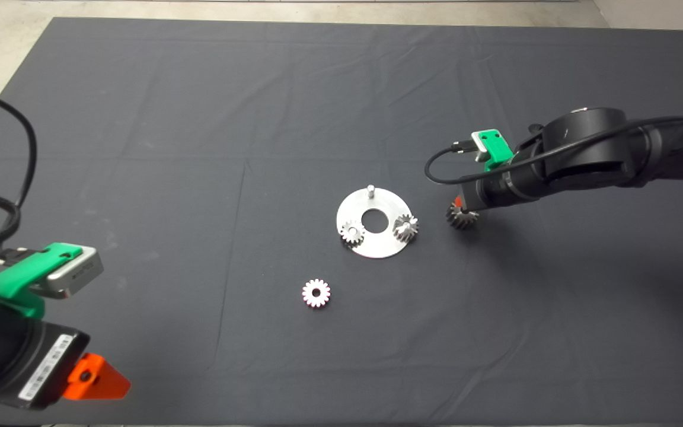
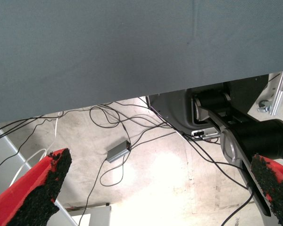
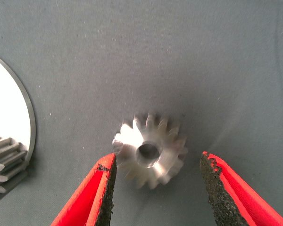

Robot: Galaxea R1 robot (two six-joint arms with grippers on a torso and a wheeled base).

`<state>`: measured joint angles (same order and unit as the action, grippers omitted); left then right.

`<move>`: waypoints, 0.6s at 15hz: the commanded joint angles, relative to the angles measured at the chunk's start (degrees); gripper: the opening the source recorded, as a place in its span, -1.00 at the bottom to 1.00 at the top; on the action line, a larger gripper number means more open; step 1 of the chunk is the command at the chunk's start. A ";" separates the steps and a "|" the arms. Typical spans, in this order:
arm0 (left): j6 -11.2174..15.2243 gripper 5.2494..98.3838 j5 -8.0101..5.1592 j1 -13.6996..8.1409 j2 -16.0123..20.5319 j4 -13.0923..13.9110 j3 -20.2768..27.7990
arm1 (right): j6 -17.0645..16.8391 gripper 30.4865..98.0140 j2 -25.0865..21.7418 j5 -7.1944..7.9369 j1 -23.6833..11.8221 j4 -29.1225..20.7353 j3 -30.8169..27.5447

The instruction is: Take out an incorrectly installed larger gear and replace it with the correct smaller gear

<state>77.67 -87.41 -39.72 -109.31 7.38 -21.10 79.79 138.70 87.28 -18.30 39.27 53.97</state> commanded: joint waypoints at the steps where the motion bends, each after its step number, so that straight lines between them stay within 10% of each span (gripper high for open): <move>1: -0.20 0.99 -0.19 -0.80 -0.04 0.97 1.08 | 0.37 -0.45 -0.05 0.08 -1.30 1.60 -1.34; 2: -1.14 0.99 1.16 -0.80 -0.38 0.97 0.99 | 0.37 -0.33 -0.05 0.08 -1.30 1.60 -1.34; 5: -5.28 0.99 11.28 -0.80 0.10 -3.15 2.08 | 0.37 -0.21 0.04 0.17 -1.39 1.33 -1.38; 9: -5.16 0.99 11.91 -0.54 -0.77 -10.71 2.31 | 0.37 -0.04 -1.36 0.61 -3.67 -1.74 -4.14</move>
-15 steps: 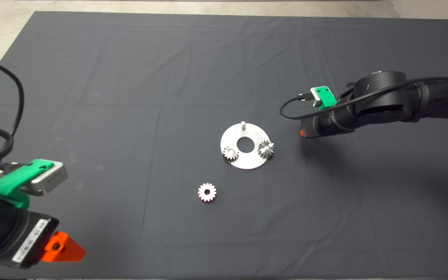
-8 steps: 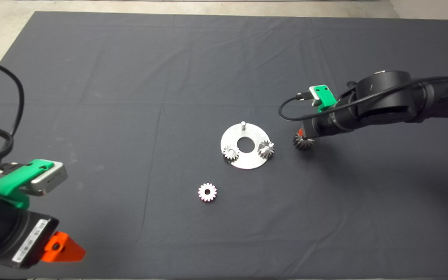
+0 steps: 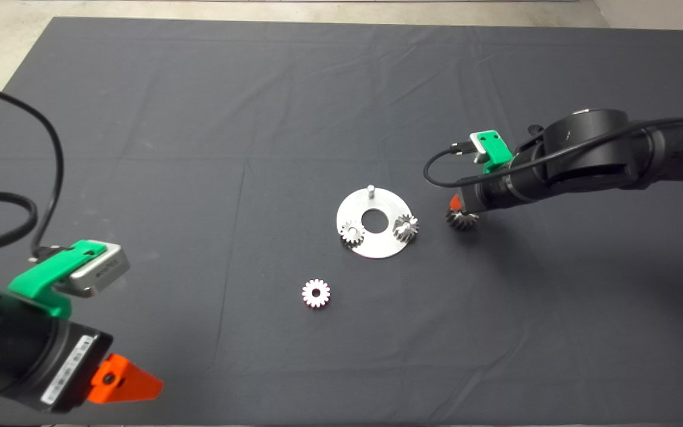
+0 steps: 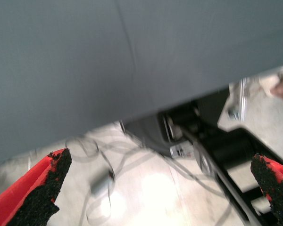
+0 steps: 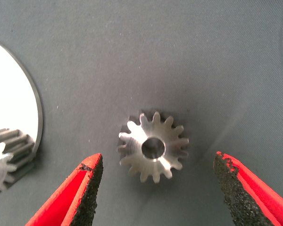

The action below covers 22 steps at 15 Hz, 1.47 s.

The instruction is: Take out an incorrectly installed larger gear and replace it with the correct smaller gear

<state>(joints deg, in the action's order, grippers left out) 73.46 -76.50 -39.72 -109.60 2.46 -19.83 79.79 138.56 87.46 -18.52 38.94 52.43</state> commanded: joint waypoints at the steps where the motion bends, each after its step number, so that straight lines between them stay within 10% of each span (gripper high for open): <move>1: -0.86 0.99 1.00 -0.47 -1.06 -6.16 0.73 | 0.37 -0.04 -1.87 0.44 -4.28 -2.06 -3.68; 10: 0.78 0.99 0.74 4.77 -11.84 -12.70 -5.97 | 0.37 0.27 -6.81 0.45 -10.38 -5.36 -9.01; 14: 6.77 0.99 0.65 9.74 -17.10 -22.57 -5.46 | 0.12 0.27 -7.90 0.44 -10.58 -5.36 -9.20; 18: 8.63 0.99 0.60 11.06 -21.53 -25.27 -5.90 | 0.06 0.27 -7.90 0.44 -11.46 -5.54 -9.11; 22: 12.09 0.99 -0.38 17.39 -25.83 -32.08 -6.34 | 0.02 0.27 -7.90 0.35 -11.46 -5.54 -9.02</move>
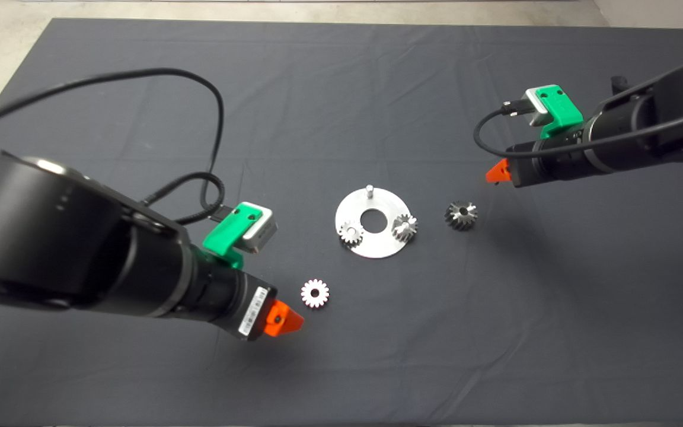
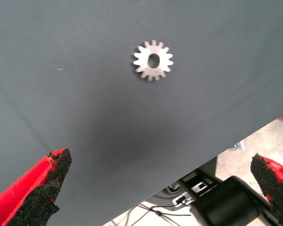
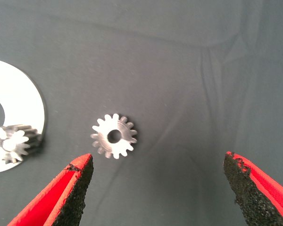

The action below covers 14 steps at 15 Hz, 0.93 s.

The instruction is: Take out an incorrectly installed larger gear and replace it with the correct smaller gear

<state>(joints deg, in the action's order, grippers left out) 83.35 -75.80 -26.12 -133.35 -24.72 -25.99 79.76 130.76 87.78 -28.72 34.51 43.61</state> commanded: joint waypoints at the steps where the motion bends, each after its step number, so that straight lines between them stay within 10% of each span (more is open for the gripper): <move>1: 3.22 0.99 -2.34 5.81 -3.37 -7.09 -0.36 | 0.04 0.27 -0.10 0.02 -1.26 -1.11 -0.12; 4: 7.27 0.99 -6.98 8.89 -6.09 -12.38 -0.27 | -0.05 0.27 -0.10 0.01 -1.26 -1.11 0.06; 11: 7.71 0.92 -7.26 11.50 -7.84 -14.53 -4.93 | -0.05 0.27 -0.10 0.11 -1.26 -1.29 -0.29; 14: 7.62 0.92 -10.33 13.02 -10.21 -15.87 -6.51 | -0.05 0.27 -0.19 0.11 -1.26 -1.29 -0.29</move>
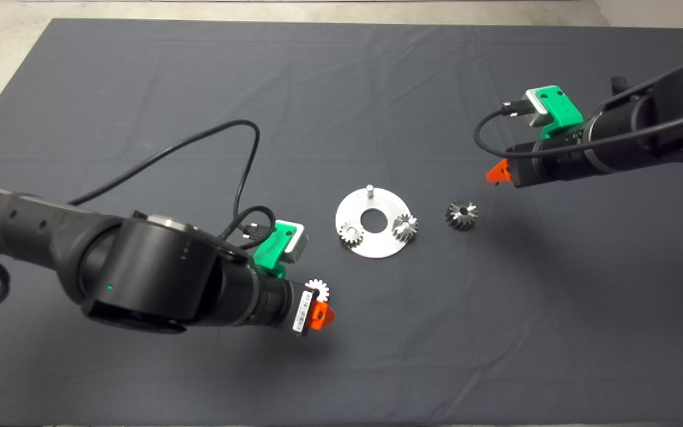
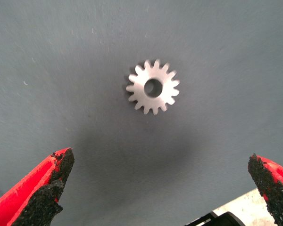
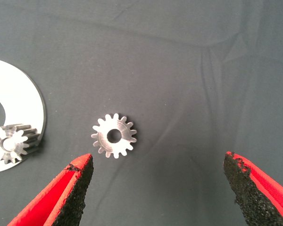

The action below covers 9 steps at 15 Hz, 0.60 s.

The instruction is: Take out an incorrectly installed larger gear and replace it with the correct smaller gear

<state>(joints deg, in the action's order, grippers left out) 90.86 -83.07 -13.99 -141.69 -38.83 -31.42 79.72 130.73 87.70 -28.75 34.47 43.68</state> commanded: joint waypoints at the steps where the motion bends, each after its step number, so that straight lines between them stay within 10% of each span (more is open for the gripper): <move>1: 0.11 0.92 -3.94 0.98 -2.94 -2.61 -1.17 | 0.00 0.27 -0.16 0.19 -1.27 -1.34 -0.45; 9: 0.20 0.92 -5.35 3.61 -8.04 -4.58 -6.18 | -0.09 0.27 -2.10 0.19 -1.84 -2.48 -1.33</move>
<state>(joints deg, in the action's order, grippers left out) 90.84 -87.60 -10.34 -148.61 -41.97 -36.08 79.58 129.35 87.71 -28.79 33.40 42.96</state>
